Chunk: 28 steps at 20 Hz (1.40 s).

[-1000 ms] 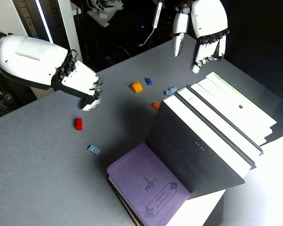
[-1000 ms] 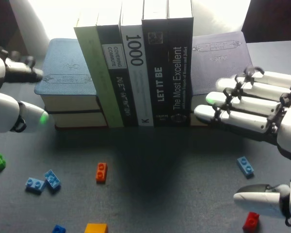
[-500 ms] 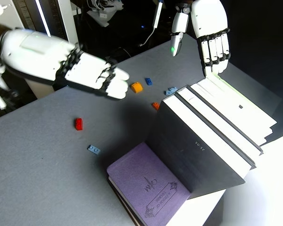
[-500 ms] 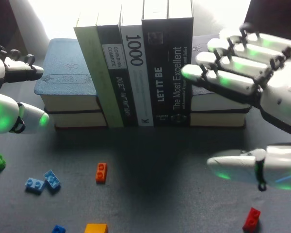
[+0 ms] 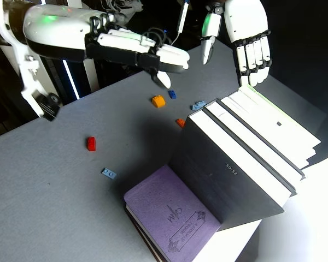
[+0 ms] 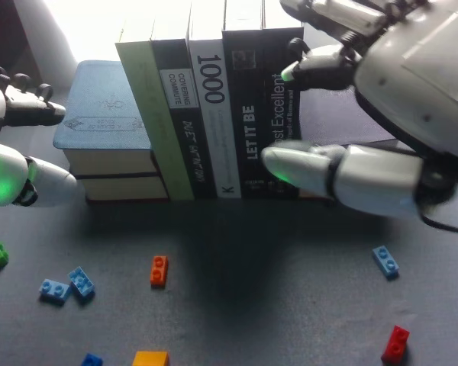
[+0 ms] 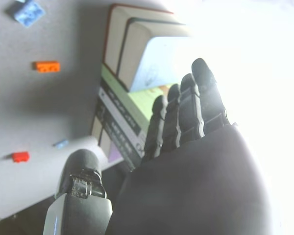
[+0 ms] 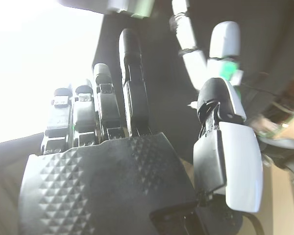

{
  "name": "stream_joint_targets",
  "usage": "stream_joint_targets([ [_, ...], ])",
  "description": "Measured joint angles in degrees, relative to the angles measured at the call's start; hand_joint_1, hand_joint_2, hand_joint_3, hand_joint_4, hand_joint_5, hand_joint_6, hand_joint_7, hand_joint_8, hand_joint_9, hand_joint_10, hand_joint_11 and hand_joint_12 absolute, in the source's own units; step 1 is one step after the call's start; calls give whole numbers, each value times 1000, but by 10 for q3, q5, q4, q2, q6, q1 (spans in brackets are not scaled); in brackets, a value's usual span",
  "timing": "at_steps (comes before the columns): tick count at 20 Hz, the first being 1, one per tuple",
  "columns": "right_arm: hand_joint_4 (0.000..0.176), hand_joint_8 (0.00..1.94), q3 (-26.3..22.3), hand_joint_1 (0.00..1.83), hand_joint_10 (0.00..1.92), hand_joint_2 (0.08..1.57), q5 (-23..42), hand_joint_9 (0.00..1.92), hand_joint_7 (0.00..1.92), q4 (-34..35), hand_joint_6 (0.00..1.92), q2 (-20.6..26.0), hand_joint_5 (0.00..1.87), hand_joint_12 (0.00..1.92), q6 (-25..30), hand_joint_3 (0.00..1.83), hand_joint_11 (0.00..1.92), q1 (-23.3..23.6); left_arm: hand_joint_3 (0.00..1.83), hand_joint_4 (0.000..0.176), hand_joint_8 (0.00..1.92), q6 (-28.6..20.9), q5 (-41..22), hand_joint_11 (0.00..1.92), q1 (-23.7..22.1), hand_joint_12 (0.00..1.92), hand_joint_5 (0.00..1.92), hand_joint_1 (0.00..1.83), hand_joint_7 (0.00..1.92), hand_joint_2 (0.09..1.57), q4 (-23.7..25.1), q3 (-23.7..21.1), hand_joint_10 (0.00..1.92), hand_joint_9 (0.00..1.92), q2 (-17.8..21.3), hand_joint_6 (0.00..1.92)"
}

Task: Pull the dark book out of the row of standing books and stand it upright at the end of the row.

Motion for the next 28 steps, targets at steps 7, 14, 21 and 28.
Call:
stream_joint_targets([
  [7, 0, 0, 64, 0, 0, 1136, 25, 0, 208, -19, 47, -68, 821, 0, -1, 0, 0, 43, 2, 0, 2, -3, 0, 0, -2, 331, 13, 0, 31, 1238, 2, 0, 3, 34, 0, 2],
  [14, 11, 0, 141, 0, 0, 1155, 30, 0, 116, -37, 28, -124, 787, 0, 3, 6, 0, 47, 2, 7, 4, -3, 1, 0, -2, 418, 51, 0, 39, 1247, 1, 0, 7, 49, 0, 5],
  [21, 4, 6, 174, 0, 0, 1159, 10, 0, 97, -38, 22, -151, 779, 0, 20, 7, 0, 31, 3, 2, 0, -3, 0, 0, 0, 354, 57, 0, 46, 1255, 1, 0, 2, 40, 0, 0],
  [28, 9, 8, 141, 0, 0, 1170, 19, 0, 112, -30, 5, -136, 740, 0, 15, 10, 0, 19, 3, 0, 4, -8, 0, 0, 0, 386, 59, 0, 62, 1263, 1, 0, 7, 62, 0, 3],
])
